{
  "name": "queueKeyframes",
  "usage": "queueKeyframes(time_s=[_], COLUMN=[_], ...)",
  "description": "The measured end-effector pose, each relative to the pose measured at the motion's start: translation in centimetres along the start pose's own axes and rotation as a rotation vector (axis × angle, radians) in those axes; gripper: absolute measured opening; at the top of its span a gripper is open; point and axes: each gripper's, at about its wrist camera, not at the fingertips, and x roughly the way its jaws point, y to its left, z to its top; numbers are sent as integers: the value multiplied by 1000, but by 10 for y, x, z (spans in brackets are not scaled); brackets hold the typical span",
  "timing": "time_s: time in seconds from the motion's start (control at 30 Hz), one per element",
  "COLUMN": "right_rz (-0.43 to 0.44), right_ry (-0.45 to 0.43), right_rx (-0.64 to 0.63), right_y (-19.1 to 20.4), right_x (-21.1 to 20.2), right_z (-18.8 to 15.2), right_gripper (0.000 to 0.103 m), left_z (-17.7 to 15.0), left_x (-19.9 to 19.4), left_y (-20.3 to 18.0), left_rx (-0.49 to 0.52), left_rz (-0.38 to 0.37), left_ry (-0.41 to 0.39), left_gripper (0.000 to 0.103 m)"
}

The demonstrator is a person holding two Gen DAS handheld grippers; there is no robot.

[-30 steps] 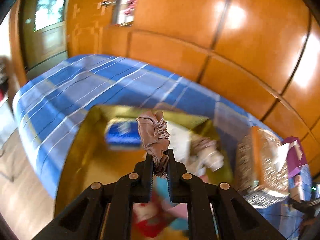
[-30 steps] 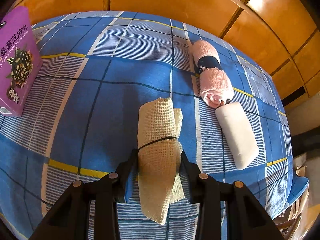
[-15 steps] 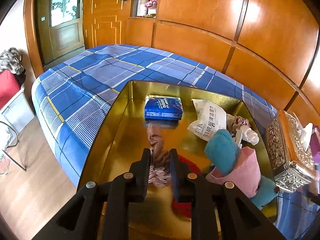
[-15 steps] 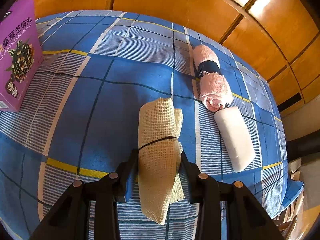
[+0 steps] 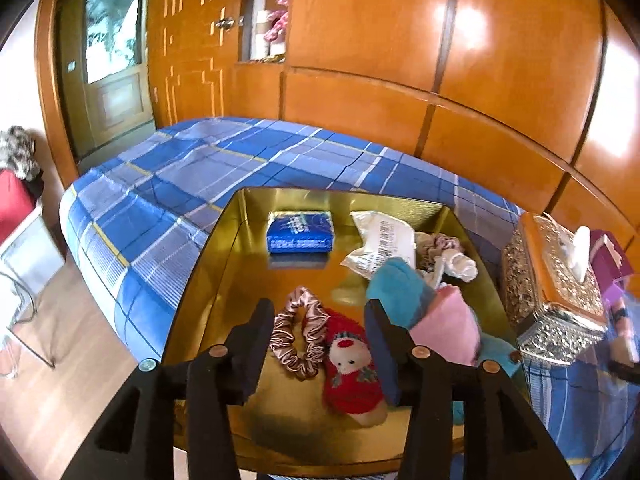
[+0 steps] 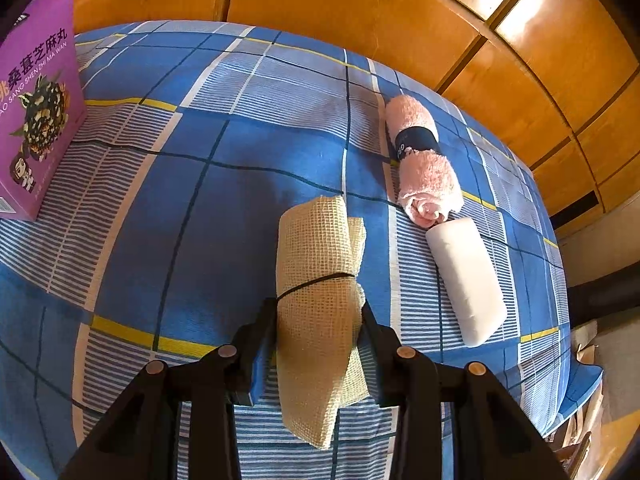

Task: Organize soft objects
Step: 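Open the left tool to drop the brown scrunchie into the gold tray, then carry the beige mesh pad into the gold tray and open the right tool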

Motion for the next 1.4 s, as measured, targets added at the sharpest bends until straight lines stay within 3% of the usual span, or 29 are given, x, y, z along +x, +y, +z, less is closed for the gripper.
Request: queueKeyframes(time_s=[0.17,0.47,0.6,0.9,1.03,1.23,1.4], right_rz=[42,62,134,199,261,436,598], right_ry=[21,53,51,-117,-244,-431,-437], right_rx=[55,103,148,139,85,-131,-328], right_y=[-10,-12,-15,-2,28,112,191], right_x=[2,7,10,-47,-104,-200,-237], right_z=[3,18,38,113,148,174,156], right_gripper=[36,33,33,33,33,33,33], left_z=[0,0,-2,-9,-12,-14,-14], left_x=[-12,-35,-42,-49,-49,-48,-47], left_y=[-14,-41,-51,-65,-68,-67,-56], left_rx=[60,174,211,272,280,281,262], left_rz=[-18,-30,-48,-68,-72,-68,-47], left_ry=[-27,-96,-110,-128,-126,-120,-117], left_gripper=[60,63,63,63,63,63,63])
